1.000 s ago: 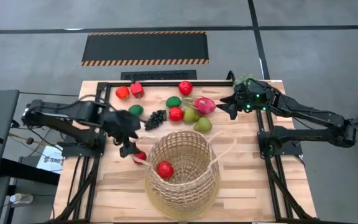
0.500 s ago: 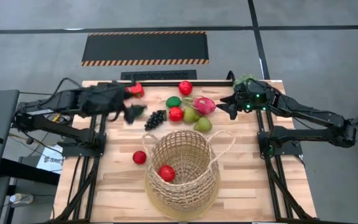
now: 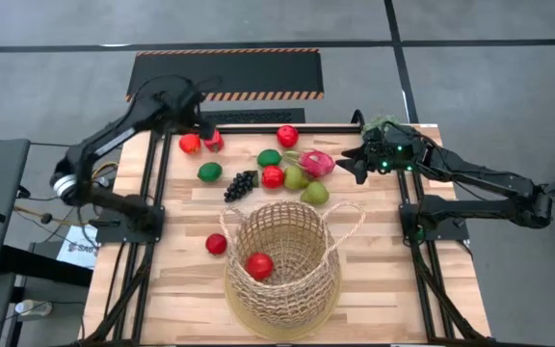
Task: Build produce basket
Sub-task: Put the apple into the basket
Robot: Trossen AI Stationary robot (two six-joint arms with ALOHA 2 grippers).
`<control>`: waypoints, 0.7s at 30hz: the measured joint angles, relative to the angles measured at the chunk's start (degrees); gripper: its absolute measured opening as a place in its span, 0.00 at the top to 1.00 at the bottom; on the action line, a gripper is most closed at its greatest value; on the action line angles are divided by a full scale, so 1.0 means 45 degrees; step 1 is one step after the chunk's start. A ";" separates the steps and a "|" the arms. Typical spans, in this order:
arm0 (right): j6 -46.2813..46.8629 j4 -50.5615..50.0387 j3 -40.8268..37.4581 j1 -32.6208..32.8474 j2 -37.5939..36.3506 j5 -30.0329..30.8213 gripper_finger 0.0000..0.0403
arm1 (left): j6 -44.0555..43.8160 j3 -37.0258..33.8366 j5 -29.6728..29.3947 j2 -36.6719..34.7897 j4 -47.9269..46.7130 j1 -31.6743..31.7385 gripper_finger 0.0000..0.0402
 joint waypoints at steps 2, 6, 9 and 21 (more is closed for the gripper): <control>0.0000 0.0000 0.0000 0.0001 0.0000 0.0000 0.35 | 0.0568 0.0000 0.0025 0.0749 0.0064 0.0851 0.07; 0.0005 0.0000 0.0000 0.0002 0.0000 0.0000 0.35 | 0.1172 0.0000 0.0159 0.2106 0.0025 0.1990 0.07; 0.0005 0.0000 0.0000 -0.0003 0.0000 -0.0003 0.35 | 0.1864 0.0000 0.1075 0.2846 0.0034 0.2439 0.07; 0.0005 0.0000 0.0000 0.0002 0.0000 -0.0005 0.35 | 0.5010 -0.0610 0.1017 0.3630 0.0054 0.2968 0.07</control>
